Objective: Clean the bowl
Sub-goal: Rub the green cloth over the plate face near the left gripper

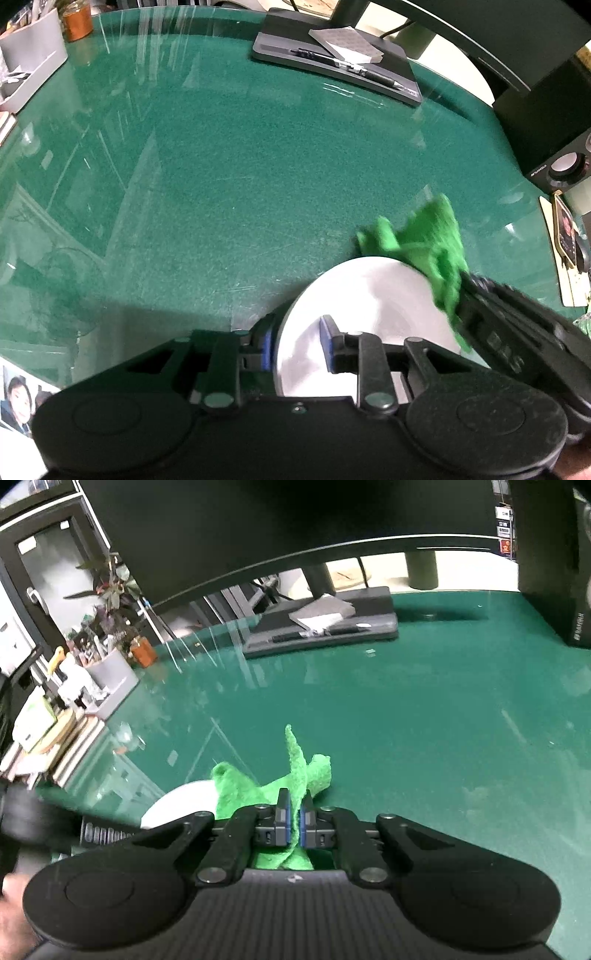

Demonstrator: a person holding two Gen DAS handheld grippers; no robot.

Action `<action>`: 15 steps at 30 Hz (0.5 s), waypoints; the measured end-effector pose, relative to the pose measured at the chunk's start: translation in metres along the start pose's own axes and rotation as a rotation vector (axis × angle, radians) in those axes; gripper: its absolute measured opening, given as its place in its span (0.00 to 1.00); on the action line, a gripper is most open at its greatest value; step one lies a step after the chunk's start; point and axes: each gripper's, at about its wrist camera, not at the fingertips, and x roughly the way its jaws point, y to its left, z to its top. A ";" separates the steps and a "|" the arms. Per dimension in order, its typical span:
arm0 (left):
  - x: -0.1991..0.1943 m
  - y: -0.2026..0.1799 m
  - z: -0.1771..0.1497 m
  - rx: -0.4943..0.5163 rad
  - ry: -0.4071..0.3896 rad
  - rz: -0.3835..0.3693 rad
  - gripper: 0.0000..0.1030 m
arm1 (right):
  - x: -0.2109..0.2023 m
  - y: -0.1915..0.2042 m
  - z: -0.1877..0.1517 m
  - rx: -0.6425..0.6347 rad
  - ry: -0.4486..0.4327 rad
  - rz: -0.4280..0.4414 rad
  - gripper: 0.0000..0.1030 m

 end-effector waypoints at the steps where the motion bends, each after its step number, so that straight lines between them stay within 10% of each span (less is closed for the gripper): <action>1: 0.000 0.000 0.000 0.001 -0.001 0.000 0.26 | 0.000 0.000 0.000 0.000 -0.001 0.000 0.05; 15: 0.001 -0.001 0.001 0.010 -0.005 0.003 0.27 | -0.009 -0.003 -0.005 0.005 -0.014 -0.006 0.06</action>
